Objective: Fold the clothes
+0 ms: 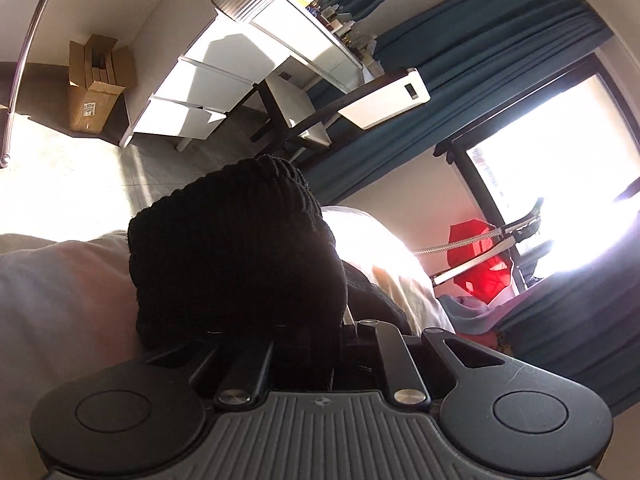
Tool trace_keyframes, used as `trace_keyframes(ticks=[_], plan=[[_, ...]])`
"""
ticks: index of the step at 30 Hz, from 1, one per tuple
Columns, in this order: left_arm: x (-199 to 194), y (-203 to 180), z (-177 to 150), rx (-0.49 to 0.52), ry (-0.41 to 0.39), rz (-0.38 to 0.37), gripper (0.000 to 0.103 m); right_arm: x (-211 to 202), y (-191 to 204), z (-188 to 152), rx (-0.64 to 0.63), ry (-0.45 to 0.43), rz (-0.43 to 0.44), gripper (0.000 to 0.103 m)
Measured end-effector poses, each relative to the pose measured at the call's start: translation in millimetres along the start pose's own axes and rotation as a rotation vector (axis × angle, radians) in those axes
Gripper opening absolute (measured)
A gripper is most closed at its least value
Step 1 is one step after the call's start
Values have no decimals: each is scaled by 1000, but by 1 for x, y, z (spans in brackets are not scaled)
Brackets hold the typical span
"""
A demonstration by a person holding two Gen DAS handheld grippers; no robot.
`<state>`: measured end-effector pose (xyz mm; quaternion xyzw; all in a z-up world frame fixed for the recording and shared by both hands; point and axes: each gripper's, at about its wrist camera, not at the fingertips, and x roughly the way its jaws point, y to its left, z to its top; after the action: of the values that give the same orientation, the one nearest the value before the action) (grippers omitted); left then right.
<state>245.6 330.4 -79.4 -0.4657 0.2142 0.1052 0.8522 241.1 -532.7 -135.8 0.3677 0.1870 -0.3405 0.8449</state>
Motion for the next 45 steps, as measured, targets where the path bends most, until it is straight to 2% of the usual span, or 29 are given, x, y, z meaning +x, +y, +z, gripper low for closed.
trace_keyframes(ticks=[2,3,4,5,6,7,8,10,11,13,15,17,18,20,21,23,25,27,30,31,33,36,39,42,45], plan=[[5,5,-6,23,-10,-5,17,5,-10,-5,27,-2,33,9],[5,3,-9,35,-14,-9,23,7,-15,-7,41,-3,51,10],[4,0,-11,45,-18,-14,35,9,-20,-9,55,-4,69,12],[1,-2,-14,54,-22,-22,56,12,-25,-11,69,-5,88,13],[-5,-5,-20,67,-33,-34,66,8,-30,-12,81,0,116,18],[-11,-9,-26,80,-46,-47,83,4,-35,-12,94,6,146,28],[-18,-12,-33,94,-59,-60,90,-4,-40,-14,117,14,171,36],[-30,-16,-47,116,-51,-73,90,-21,-49,-17,158,21,199,75],[-36,-16,-55,121,-44,-71,91,-30,-53,-17,175,23,212,79],[-53,-11,-72,128,-24,-52,91,-47,-62,-17,208,28,238,80],[-69,-8,-84,145,24,-15,91,-65,-72,-15,229,30,252,79],[-85,-9,-89,163,37,30,91,-80,-81,-13,220,26,207,79],[-94,-10,-89,164,33,41,91,-82,-85,-13,223,43,185,79],[-107,-8,-91,150,35,32,93,-78,-98,-13,250,114,207,78],[-114,-7,-91,143,37,26,94,-74,-104,-16,267,149,214,70],[-125,-1,-95,118,43,26,97,-66,-116,-22,303,219,227,65],[-136,8,-98,93,49,37,97,-57,-120,-28,304,262,218,54],[-141,19,-102,48,62,33,97,-46,-121,-34,313,288,215,48],[-137,33,-104,-41,101,24,97,-30,-118,-42,309,314,232,46],[-134,39,-104,-70,106,27,97,-26,-114,-43,289,314,228,41],[-128,49,-103,-138,102,47,97,-18,-104,-42,229,300,207,34],[-121,77,-98,-297,81,79,96,-12,-95,-40,205,272,211,13],[-120,102,-92,-436,44,40,95,-15,-93,-36,248,223,237,9],[-114,106,-85,-452,0,-1,95,-29,-81,-27,261,129,284,8],[-92,101,-75,-420,15,-39,92,-51,-70,-13,260,26,327,8]])
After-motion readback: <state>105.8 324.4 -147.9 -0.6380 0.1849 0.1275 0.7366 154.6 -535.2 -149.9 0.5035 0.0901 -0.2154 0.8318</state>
